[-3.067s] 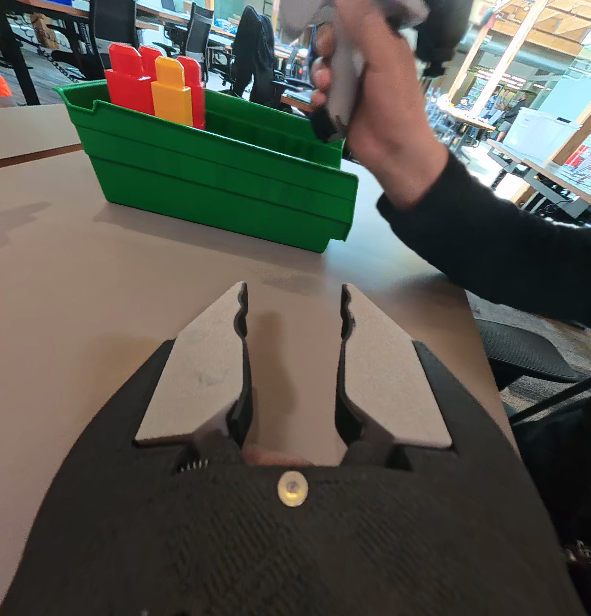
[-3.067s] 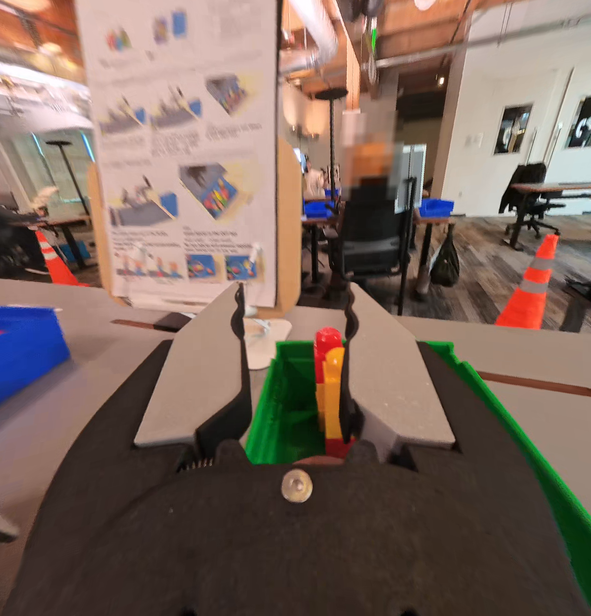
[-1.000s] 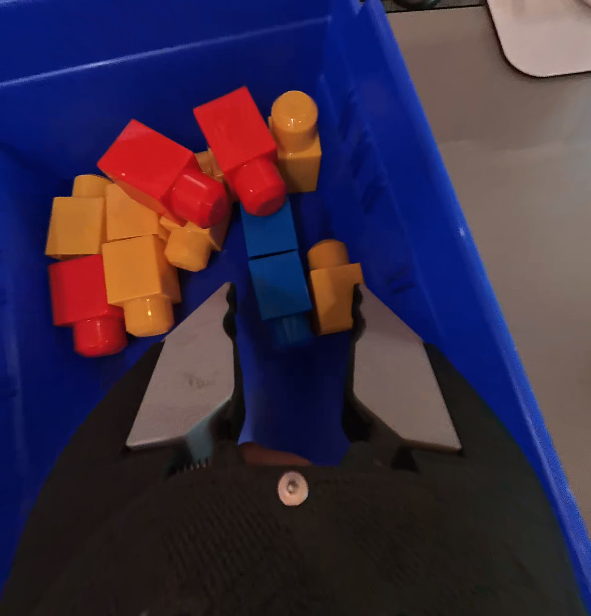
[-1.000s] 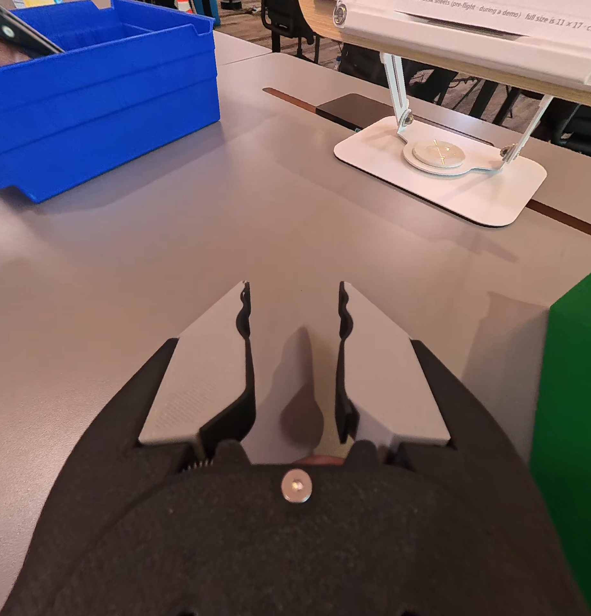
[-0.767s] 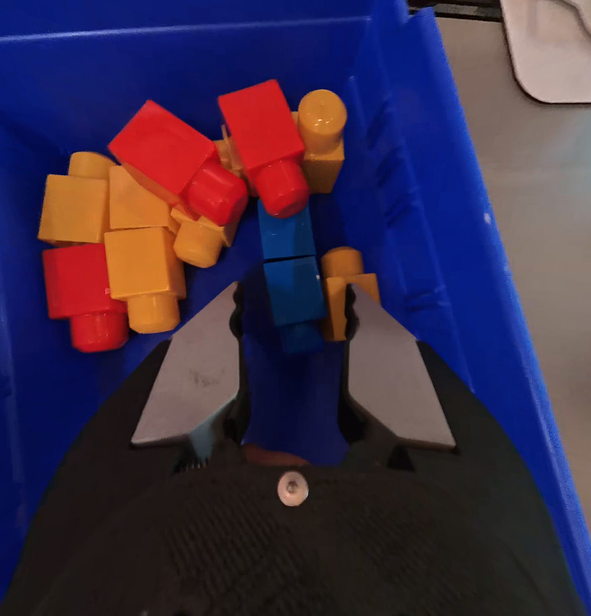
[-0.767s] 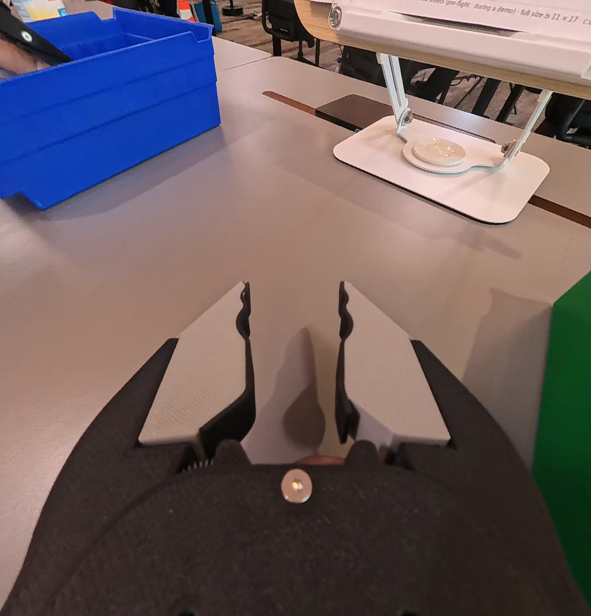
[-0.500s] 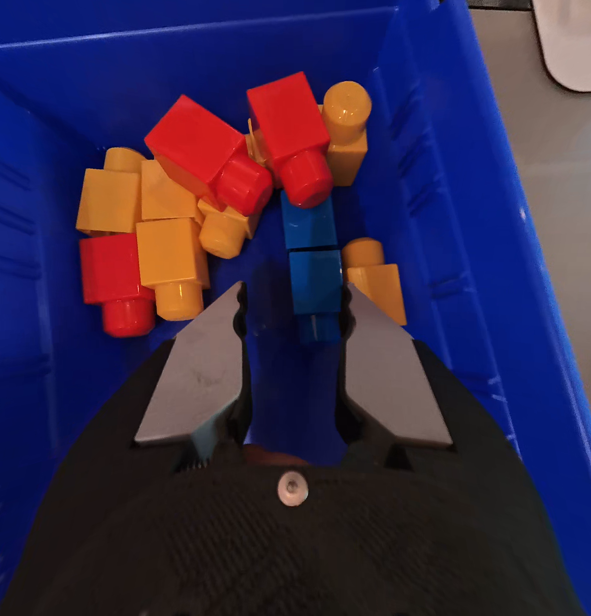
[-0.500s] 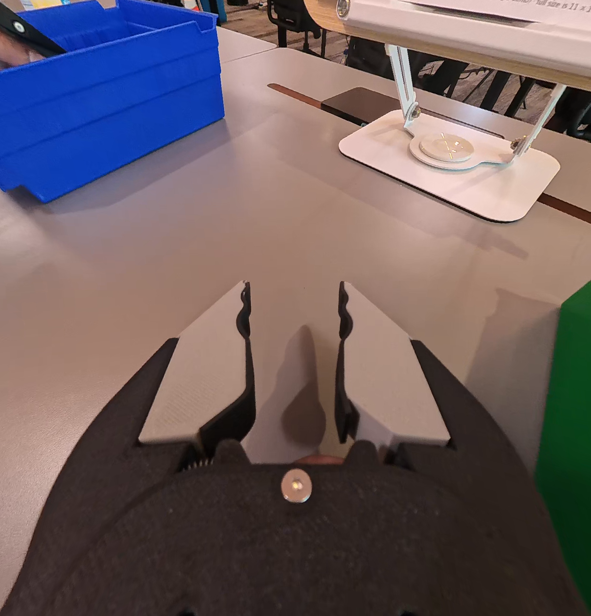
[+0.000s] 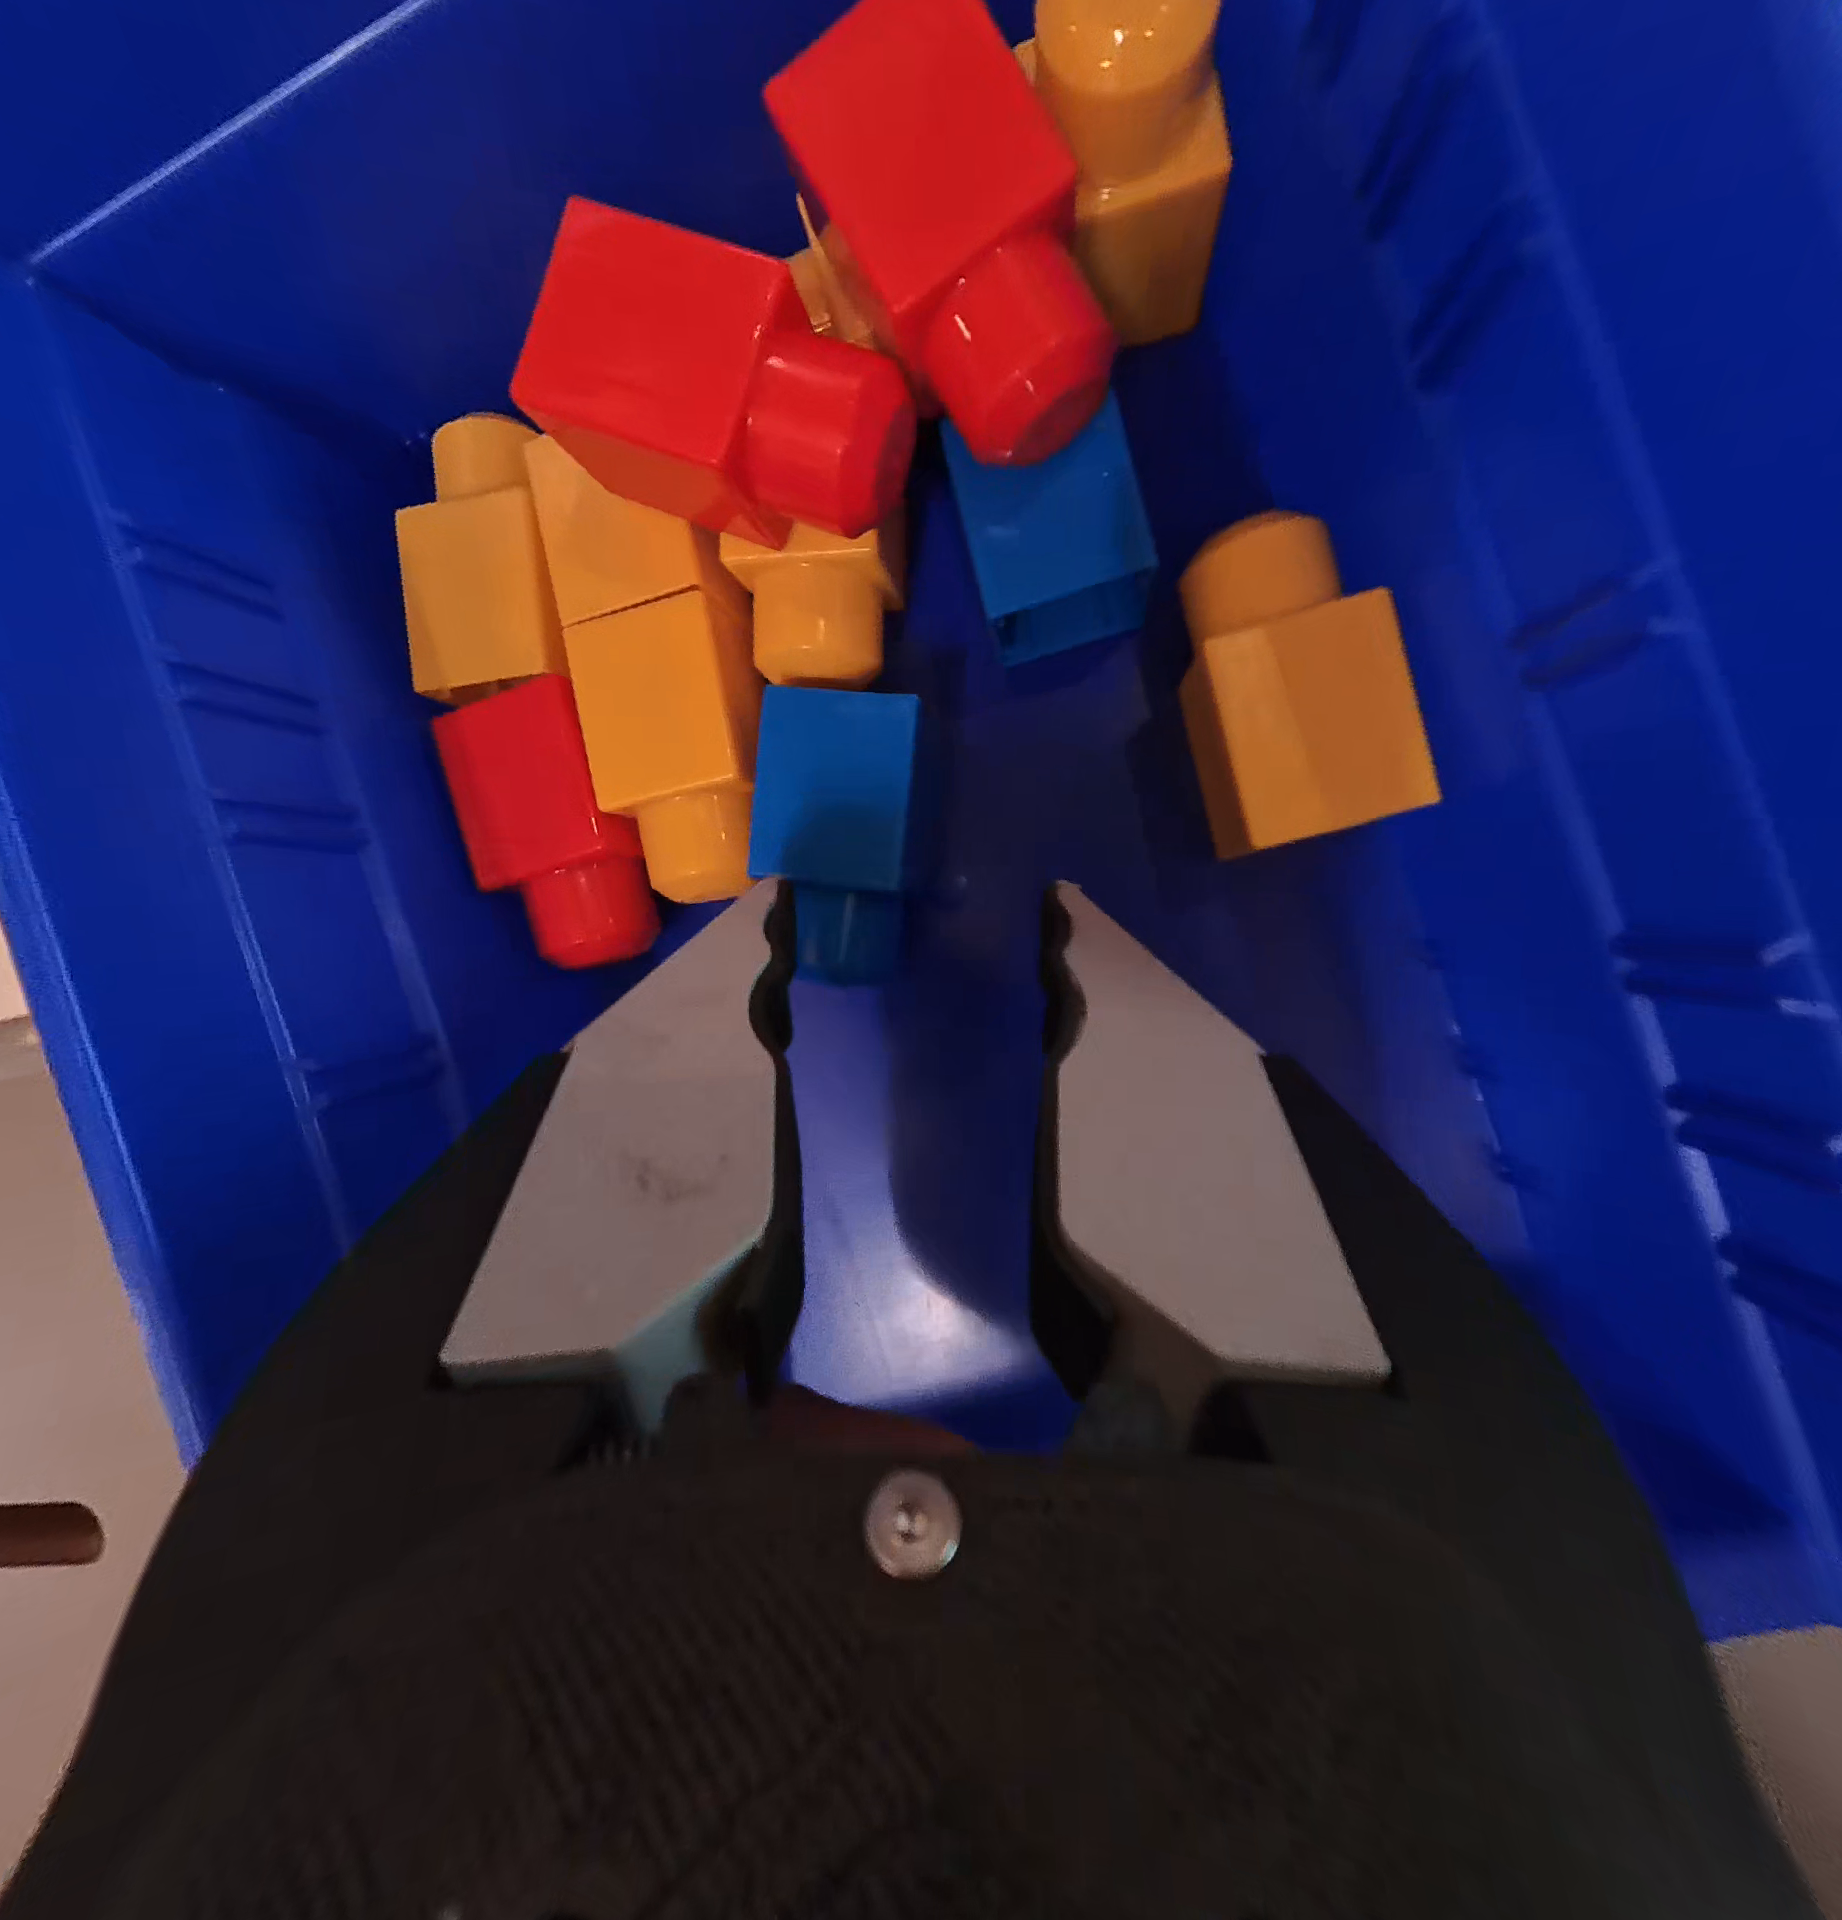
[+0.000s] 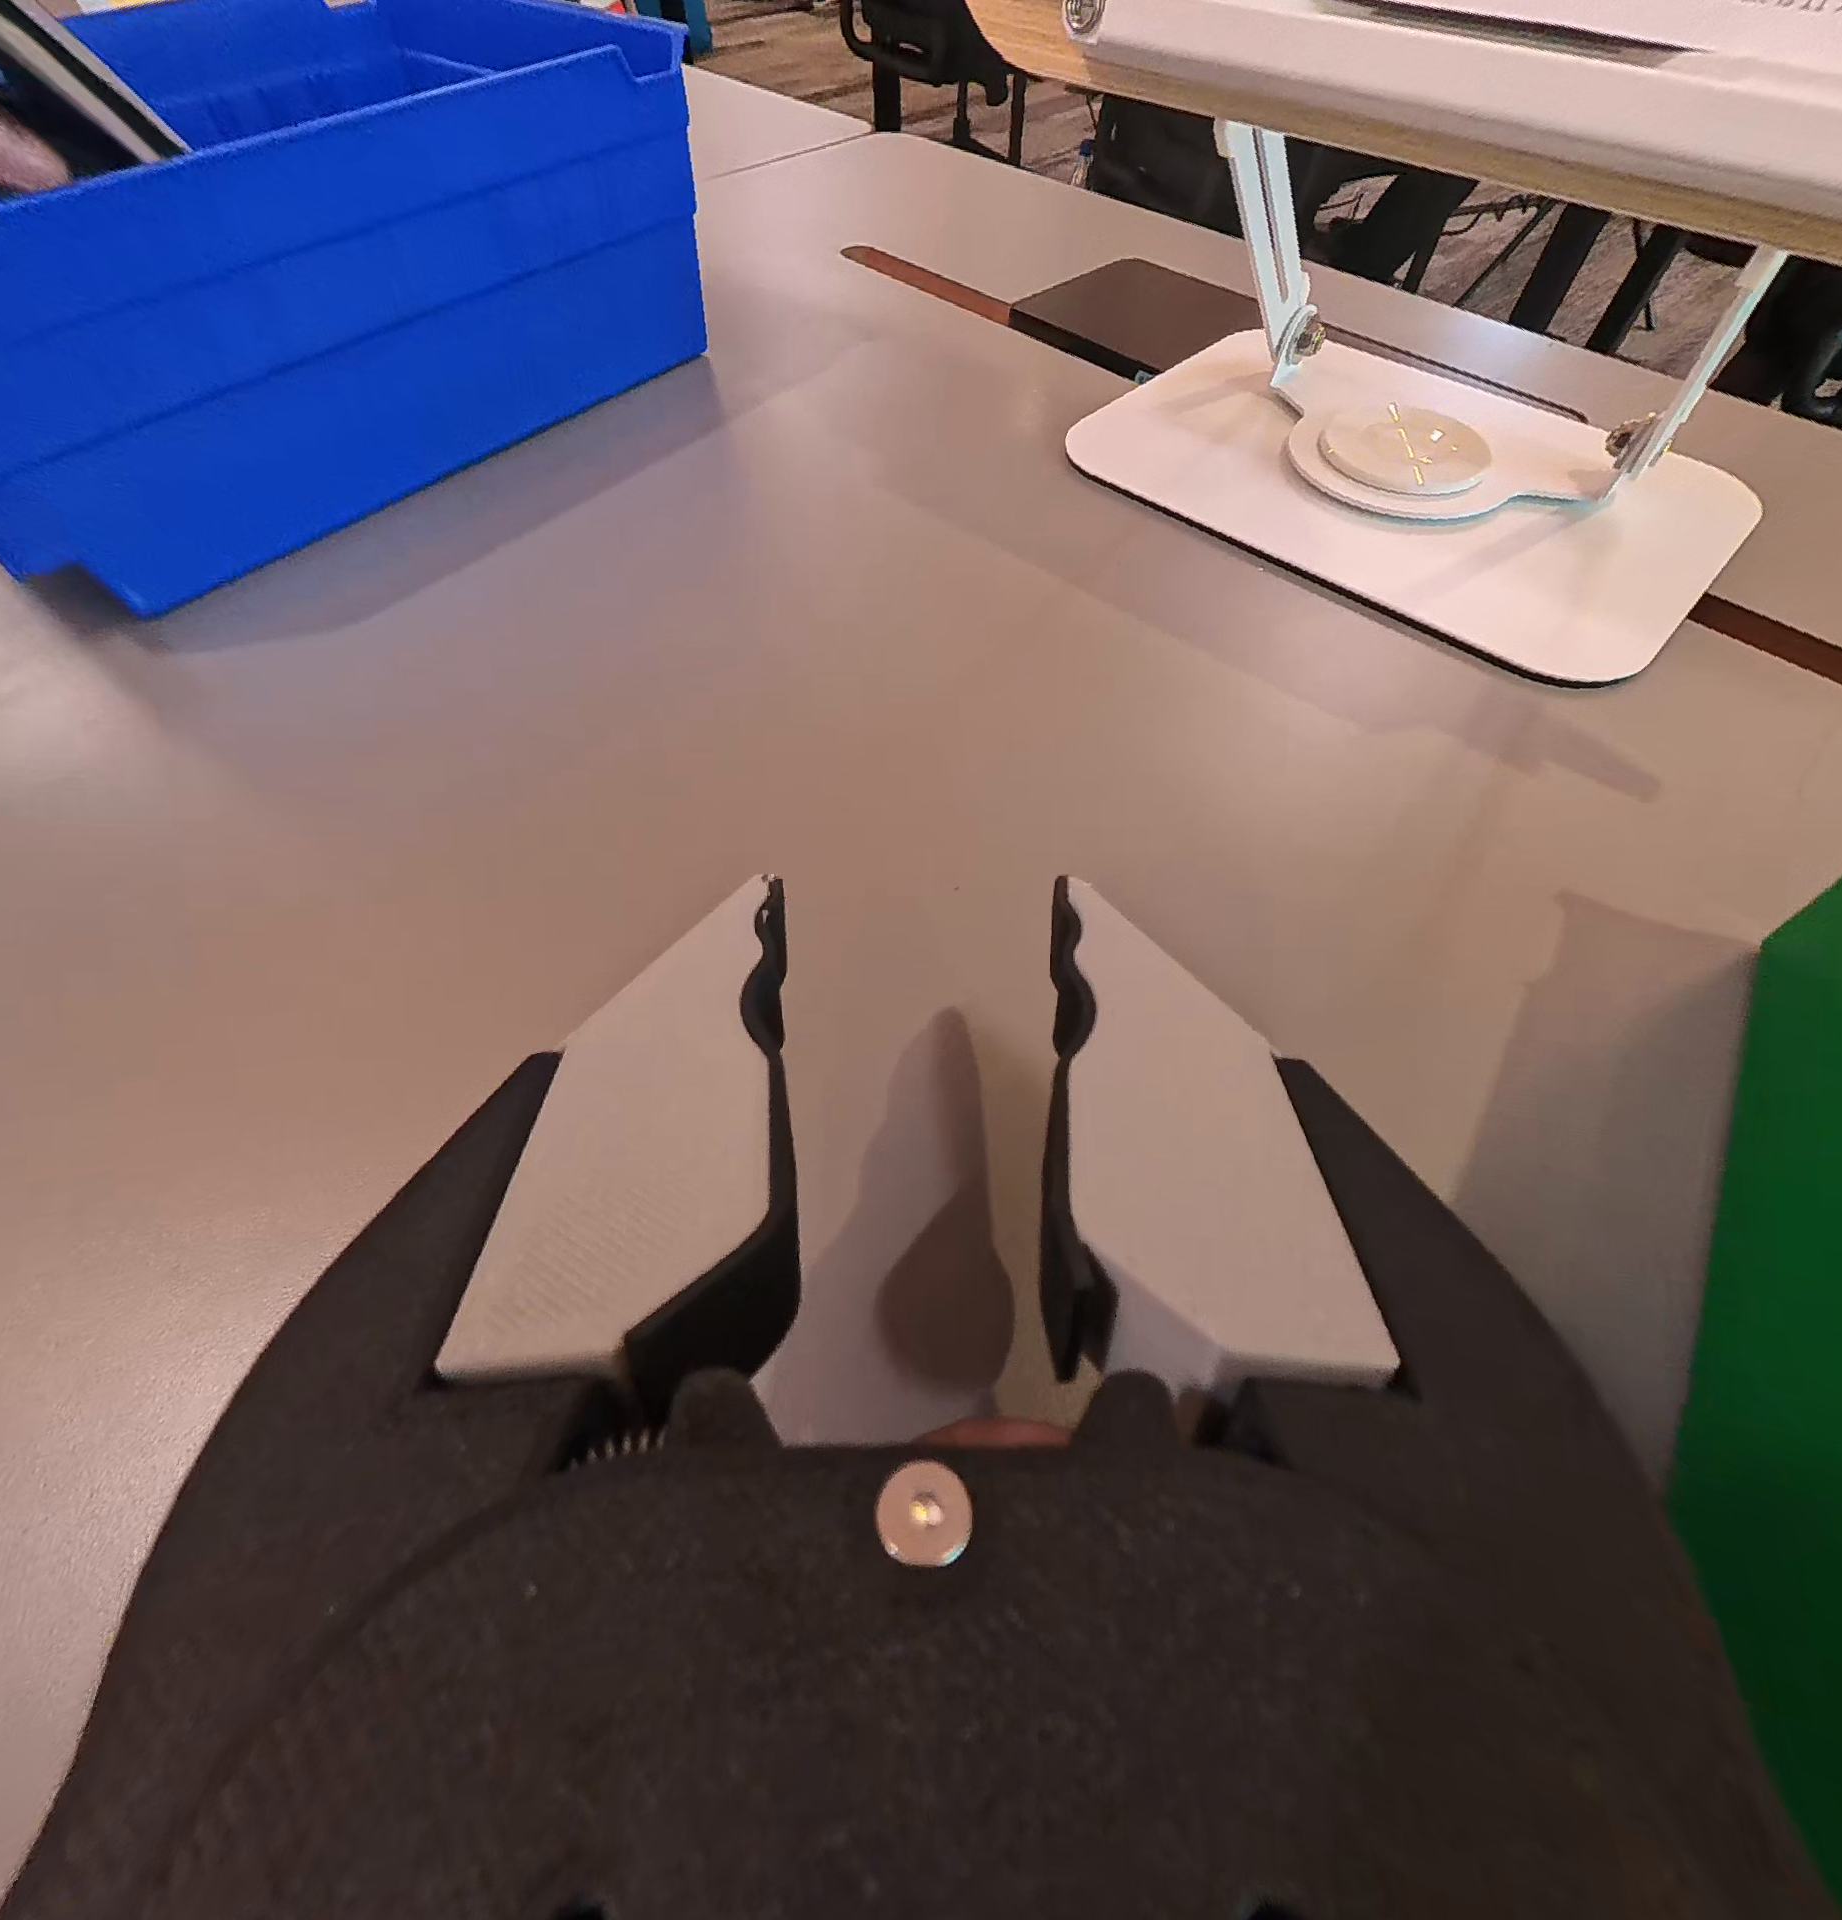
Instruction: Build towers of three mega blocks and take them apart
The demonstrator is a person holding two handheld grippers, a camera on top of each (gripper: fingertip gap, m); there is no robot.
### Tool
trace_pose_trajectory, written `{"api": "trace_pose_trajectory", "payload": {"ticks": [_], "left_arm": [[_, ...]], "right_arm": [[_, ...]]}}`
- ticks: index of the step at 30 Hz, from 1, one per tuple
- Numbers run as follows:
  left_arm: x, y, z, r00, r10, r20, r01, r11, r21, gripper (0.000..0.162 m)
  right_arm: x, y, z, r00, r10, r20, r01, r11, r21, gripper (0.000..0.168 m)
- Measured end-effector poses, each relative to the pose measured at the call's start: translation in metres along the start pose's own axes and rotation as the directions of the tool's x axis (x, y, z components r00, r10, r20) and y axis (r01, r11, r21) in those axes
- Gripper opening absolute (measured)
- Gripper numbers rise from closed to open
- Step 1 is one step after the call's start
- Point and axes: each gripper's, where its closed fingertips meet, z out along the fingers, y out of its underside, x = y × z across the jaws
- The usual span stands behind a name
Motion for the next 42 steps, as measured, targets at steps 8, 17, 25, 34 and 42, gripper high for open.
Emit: {"api": "trace_pose_trajectory", "payload": {"ticks": [8, 17, 25, 34, 42], "left_arm": [[-0.002, 0.015, 0.019, 0.991, 0.113, 0.076, -0.112, 0.993, -0.020, 0.027], [0.001, 0.018, -0.001, 0.977, 0.203, 0.064, -0.201, 0.979, -0.031, 0.027], [0.010, 0.009, -0.033, 0.944, 0.326, 0.057, -0.326, 0.945, -0.009, 0.027], [0.009, -0.001, -0.054, 0.884, 0.443, 0.152, -0.446, 0.895, -0.010, 0.027], [0.027, -0.029, -0.102, 0.849, 0.498, 0.179, -0.519, 0.849, 0.100, 0.026]], "right_arm": [[0.000, -0.001, -0.001, 1.000, -0.002, -0.001, 0.002, 1.000, 0.007, 0.048], [-0.001, -0.001, 0.000, 1.000, -0.011, 0.004, 0.011, 1.000, 0.005, 0.048], [-0.002, 0.000, 0.000, 1.000, -0.012, 0.006, 0.012, 1.000, 0.004, 0.048], [-0.003, -0.001, -0.001, 1.000, -0.008, 0.009, 0.008, 1.000, 0.009, 0.048], [-0.003, -0.005, 0.002, 1.000, -0.003, 0.021, 0.003, 1.000, 0.024, 0.048]]}}
